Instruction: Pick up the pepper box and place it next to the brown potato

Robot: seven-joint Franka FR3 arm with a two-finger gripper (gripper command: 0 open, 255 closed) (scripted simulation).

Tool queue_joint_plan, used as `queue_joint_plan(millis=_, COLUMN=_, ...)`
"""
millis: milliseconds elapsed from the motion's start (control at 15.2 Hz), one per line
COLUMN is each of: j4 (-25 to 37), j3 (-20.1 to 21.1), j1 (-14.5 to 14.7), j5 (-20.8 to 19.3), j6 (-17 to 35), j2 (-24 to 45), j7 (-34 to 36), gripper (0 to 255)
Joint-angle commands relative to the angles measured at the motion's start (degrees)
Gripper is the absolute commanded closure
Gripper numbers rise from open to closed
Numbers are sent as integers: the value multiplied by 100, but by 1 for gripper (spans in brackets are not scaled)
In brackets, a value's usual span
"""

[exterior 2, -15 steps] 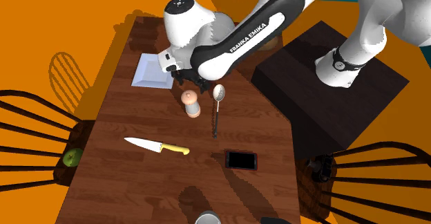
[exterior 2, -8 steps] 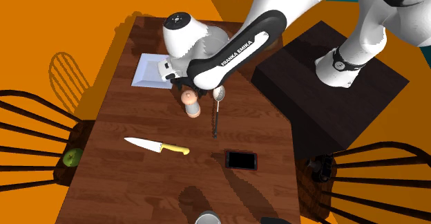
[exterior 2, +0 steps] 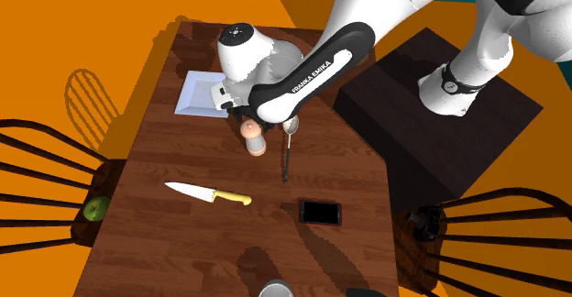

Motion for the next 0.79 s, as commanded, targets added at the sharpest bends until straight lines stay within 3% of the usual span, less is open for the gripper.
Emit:
queue_joint_plan(millis=0, j4=0, j3=0, j1=0, j5=0, j6=0, j2=0, j7=0, gripper=0)
queue_joint_plan(millis=66, j4=0, j3=0, j1=0, j5=0, j6=0, j2=0, j7=0, gripper=255)
queue_joint_plan(millis=726, j4=-14, j3=-23, j1=17, j5=-25, j6=-43, j2=-58, j7=18, gripper=255)
